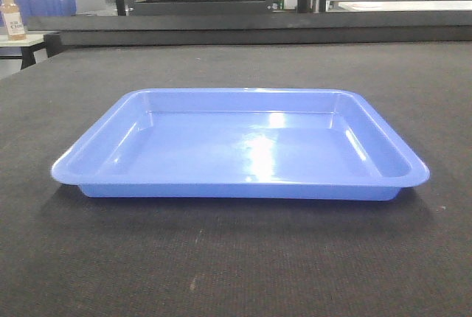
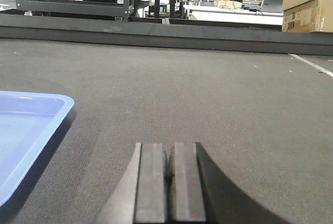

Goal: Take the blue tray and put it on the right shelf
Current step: 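Lower both grippers toward the opposite short rims of the blue tray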

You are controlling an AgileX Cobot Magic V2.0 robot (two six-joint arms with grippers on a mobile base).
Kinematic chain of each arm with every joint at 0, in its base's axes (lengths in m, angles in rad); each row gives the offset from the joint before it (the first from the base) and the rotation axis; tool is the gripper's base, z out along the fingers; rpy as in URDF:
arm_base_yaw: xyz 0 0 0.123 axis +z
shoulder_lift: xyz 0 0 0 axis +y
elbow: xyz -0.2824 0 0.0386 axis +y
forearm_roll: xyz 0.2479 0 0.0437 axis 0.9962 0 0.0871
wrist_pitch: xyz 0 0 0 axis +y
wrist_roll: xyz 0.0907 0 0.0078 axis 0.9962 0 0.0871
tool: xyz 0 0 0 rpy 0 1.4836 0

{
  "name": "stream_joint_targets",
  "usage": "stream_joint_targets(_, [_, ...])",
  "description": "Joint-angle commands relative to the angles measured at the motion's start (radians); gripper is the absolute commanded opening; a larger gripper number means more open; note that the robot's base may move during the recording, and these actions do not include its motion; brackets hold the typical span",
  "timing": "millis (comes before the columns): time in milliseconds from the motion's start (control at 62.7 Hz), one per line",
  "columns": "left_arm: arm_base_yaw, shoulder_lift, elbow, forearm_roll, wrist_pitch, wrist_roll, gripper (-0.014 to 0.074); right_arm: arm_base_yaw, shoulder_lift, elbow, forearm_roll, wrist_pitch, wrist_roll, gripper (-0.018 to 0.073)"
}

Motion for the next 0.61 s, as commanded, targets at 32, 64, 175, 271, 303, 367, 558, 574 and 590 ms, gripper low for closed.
stream_joint_targets(32, [-0.009, -0.014, 0.032, -0.008, -0.093, 0.000, -0.0048, -0.004, -0.020, -0.023, 0.004, -0.083, -0.006, 0.0059])
stream_joint_targets(64, [-0.009, -0.014, 0.032, -0.008, -0.093, 0.000, -0.0048, -0.004, -0.020, -0.023, 0.004, -0.083, -0.006, 0.0059])
stream_joint_targets(175, [-0.009, -0.014, 0.032, -0.008, -0.093, 0.000, -0.0048, -0.004, -0.020, -0.023, 0.004, -0.083, -0.006, 0.0059])
stream_joint_targets(271, [-0.009, -0.014, 0.032, -0.008, -0.093, 0.000, -0.0048, -0.004, -0.020, -0.023, 0.004, -0.083, -0.006, 0.0059])
stream_joint_targets(303, [-0.009, -0.014, 0.032, -0.008, -0.093, 0.000, -0.0048, -0.004, -0.020, -0.023, 0.004, -0.083, -0.006, 0.0059])
stream_joint_targets(367, [-0.009, -0.014, 0.032, -0.008, -0.093, 0.000, -0.0048, -0.004, -0.020, -0.023, 0.004, -0.083, -0.006, 0.0059])
stream_joint_targets(558, [-0.009, -0.014, 0.032, -0.008, -0.130, 0.000, -0.0048, -0.004, -0.020, -0.024, 0.004, -0.154, -0.006, 0.0059])
stream_joint_targets(574, [-0.009, -0.014, 0.032, -0.008, -0.132, 0.000, -0.0048, -0.004, -0.020, -0.024, 0.004, -0.161, -0.006, 0.0059])
stream_joint_targets(590, [-0.009, -0.014, 0.032, -0.008, -0.134, 0.000, -0.0048, -0.004, -0.020, -0.024, 0.004, -0.165, -0.006, 0.0059])
